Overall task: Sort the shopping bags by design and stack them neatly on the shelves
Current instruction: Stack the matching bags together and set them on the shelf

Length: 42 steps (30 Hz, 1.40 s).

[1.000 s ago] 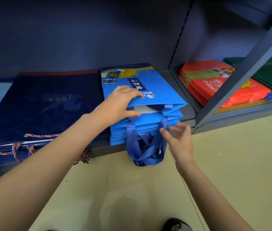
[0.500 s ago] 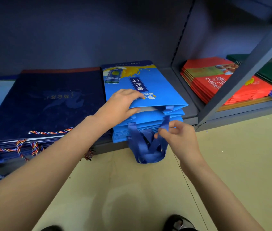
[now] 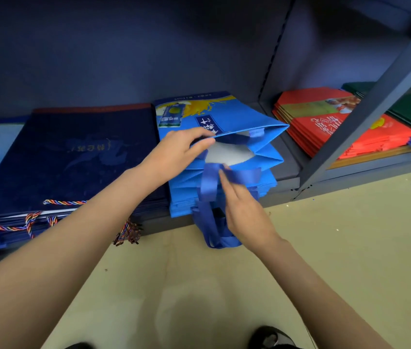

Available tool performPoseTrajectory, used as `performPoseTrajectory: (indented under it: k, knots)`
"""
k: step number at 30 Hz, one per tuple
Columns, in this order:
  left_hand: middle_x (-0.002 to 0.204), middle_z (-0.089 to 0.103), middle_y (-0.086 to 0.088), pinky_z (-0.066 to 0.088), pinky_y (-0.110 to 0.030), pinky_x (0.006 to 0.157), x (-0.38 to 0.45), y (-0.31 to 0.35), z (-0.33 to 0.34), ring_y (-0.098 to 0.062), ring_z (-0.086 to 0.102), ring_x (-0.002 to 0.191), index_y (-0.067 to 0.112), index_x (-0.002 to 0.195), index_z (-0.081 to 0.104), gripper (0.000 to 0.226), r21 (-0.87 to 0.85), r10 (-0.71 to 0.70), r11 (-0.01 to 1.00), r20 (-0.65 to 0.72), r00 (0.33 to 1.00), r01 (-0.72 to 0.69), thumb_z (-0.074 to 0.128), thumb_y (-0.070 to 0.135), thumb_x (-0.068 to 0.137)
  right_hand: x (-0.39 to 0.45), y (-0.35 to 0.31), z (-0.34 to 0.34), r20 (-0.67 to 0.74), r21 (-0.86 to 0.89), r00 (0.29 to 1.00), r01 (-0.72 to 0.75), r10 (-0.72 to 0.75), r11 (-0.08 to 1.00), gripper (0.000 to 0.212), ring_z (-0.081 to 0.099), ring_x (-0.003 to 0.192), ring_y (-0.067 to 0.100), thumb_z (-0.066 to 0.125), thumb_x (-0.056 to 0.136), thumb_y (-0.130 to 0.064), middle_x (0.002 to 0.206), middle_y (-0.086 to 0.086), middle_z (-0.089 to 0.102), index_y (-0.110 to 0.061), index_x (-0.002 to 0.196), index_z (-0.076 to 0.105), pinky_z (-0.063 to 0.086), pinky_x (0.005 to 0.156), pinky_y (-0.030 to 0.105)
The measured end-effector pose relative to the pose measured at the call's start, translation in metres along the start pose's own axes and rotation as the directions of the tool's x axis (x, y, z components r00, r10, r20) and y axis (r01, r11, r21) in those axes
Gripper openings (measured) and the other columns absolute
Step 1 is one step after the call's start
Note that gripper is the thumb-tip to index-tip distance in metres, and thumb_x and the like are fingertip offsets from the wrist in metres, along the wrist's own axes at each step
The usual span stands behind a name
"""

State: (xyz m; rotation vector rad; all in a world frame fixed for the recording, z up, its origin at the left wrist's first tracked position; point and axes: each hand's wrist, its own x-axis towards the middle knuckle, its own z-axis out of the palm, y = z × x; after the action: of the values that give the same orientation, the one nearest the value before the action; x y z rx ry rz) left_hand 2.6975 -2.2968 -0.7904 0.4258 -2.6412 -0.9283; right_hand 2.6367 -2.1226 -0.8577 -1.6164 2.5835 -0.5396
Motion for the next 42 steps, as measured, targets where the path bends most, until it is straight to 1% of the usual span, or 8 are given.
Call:
performPoseTrajectory:
  k: [3, 7, 12, 15, 19, 23, 27, 42]
  knots:
    - [0.110, 0.068, -0.003, 0.042, -0.035, 0.089, 0.001, 0.007, 0.001, -0.024, 0.060, 0.104, 0.015, 0.118, 0.064, 0.043, 0.281, 0.138, 0.953, -0.076, 0.987, -0.112, 0.039, 0.042, 0.096, 0.005, -0.003, 0.011, 0.049, -0.241, 0.997, -0.052, 0.066, 0.969, 0.056, 0.063, 0.086, 0.026, 0.052, 0.064, -0.009, 0.110, 0.011, 0.066, -0.001, 0.119, 0.061, 0.047, 0.070, 0.029]
    - [0.106, 0.071, -0.006, 0.040, -0.053, 0.095, 0.005, 0.008, -0.003, -0.027, 0.065, 0.104, 0.010, 0.105, 0.070, 0.042, 0.498, 0.287, 0.856, -0.242, 0.927, -0.135, 0.039, 0.034, 0.092, 0.036, -0.011, -0.001, 0.162, -0.164, 0.967, -0.172, 0.198, 0.971, 0.072, 0.031, 0.132, 0.029, 0.047, 0.087, -0.005, 0.151, 0.009, 0.025, -0.007, 0.149, 0.009, 0.028, 0.103, 0.036]
    - [0.105, 0.071, -0.004, 0.037, -0.060, 0.097, 0.001, 0.007, 0.005, -0.028, 0.063, 0.108, 0.012, 0.107, 0.070, 0.041, 0.481, 0.273, 0.864, -0.195, 0.942, -0.151, 0.040, 0.034, 0.091, 0.077, -0.015, -0.008, 0.248, 0.118, 0.906, -0.379, 0.342, 0.918, 0.080, 0.048, 0.118, 0.034, 0.046, 0.088, -0.004, 0.144, 0.014, 0.037, -0.019, 0.151, -0.001, 0.040, 0.078, 0.037]
    - [0.101, 0.072, -0.004, 0.039, -0.063, 0.094, 0.004, 0.007, 0.002, -0.029, 0.063, 0.106, 0.012, 0.106, 0.071, 0.041, 0.473, 0.277, 0.867, -0.200, 0.940, -0.155, 0.040, 0.035, 0.090, 0.058, -0.019, -0.013, 0.165, 0.141, 0.949, -0.294, 0.270, 0.945, 0.076, 0.049, 0.112, 0.033, 0.042, 0.085, 0.005, 0.138, 0.014, 0.042, -0.018, 0.150, 0.011, 0.036, 0.071, 0.033]
    - [0.102, 0.072, -0.006, 0.039, -0.064, 0.094, 0.005, 0.009, -0.001, -0.030, 0.062, 0.108, 0.010, 0.107, 0.070, 0.045, 0.440, 0.255, 0.884, -0.163, 0.953, -0.161, 0.038, 0.037, 0.089, 0.011, -0.018, -0.028, -0.100, 0.302, 0.967, -0.196, 0.235, 0.933, 0.052, 0.055, 0.112, 0.030, 0.033, 0.082, 0.005, 0.132, 0.012, 0.053, -0.007, 0.130, 0.052, 0.044, 0.091, 0.039]
    - [0.109, 0.070, -0.005, 0.035, -0.059, 0.101, 0.004, 0.011, -0.002, -0.028, 0.058, 0.115, 0.012, 0.114, 0.067, 0.052, 0.404, 0.204, 0.905, -0.142, 0.969, -0.132, 0.032, 0.041, 0.089, -0.005, -0.011, -0.039, -0.333, 0.106, 0.937, -0.071, 0.103, 0.992, 0.040, 0.056, 0.102, 0.032, 0.037, 0.081, -0.009, 0.112, 0.012, 0.065, -0.005, 0.107, 0.067, 0.039, 0.090, 0.031]
    - [0.110, 0.069, -0.007, 0.038, -0.059, 0.097, 0.004, 0.007, 0.000, -0.030, 0.059, 0.113, 0.012, 0.112, 0.068, 0.049, 0.446, 0.236, 0.880, -0.118, 0.965, -0.161, 0.035, 0.041, 0.089, 0.011, 0.007, -0.012, -0.212, -0.157, 0.973, -0.124, 0.089, 0.980, 0.043, 0.049, 0.120, 0.030, 0.047, 0.080, -0.019, 0.127, 0.017, 0.056, -0.001, 0.118, 0.059, 0.029, 0.105, 0.045]
    - [0.130, 0.057, -0.006, 0.033, -0.051, 0.106, 0.007, 0.003, -0.002, -0.031, 0.042, 0.128, 0.015, 0.125, 0.060, 0.067, 0.341, 0.179, 0.928, -0.048, 0.983, -0.152, 0.024, 0.055, 0.084, 0.005, -0.022, 0.007, -0.295, 0.094, 0.950, 0.138, -0.105, 0.986, 0.038, 0.039, 0.118, 0.021, 0.042, 0.089, -0.023, 0.122, 0.006, 0.058, -0.016, 0.121, 0.061, 0.031, 0.097, 0.036]
